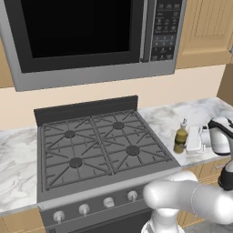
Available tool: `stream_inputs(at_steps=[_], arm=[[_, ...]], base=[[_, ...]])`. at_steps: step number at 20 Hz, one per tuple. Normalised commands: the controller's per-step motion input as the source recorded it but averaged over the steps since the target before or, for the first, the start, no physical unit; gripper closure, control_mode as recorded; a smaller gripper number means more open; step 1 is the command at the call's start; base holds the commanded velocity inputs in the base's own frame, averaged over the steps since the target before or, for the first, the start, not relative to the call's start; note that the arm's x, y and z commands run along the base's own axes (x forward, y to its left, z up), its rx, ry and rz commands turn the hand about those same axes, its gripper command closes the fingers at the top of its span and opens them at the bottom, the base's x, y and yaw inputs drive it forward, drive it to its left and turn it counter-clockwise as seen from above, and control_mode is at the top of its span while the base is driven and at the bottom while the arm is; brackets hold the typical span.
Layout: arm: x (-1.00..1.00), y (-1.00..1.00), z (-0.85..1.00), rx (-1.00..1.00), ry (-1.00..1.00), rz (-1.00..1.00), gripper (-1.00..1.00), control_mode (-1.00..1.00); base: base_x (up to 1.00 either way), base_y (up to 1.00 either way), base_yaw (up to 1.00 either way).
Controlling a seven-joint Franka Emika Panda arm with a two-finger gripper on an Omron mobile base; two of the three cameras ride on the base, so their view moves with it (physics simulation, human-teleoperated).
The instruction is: Take 2 condiments from the cabinet and move them on the counter near the stove.Make sure the condiments are lined up with each other, next to each other.
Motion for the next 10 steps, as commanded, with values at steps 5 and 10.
stream_inputs(at_steps=[5,10], arm=[[0.13,0.0,-0.21,0.0,0.0,0.0,1.0,-1.0],[0.18,-0.07,-0.11,0.0,0.0,0.0,1.0,-1.0]], base=[[0.0,0.0,0.0],[0.0,0.0,0.0]])
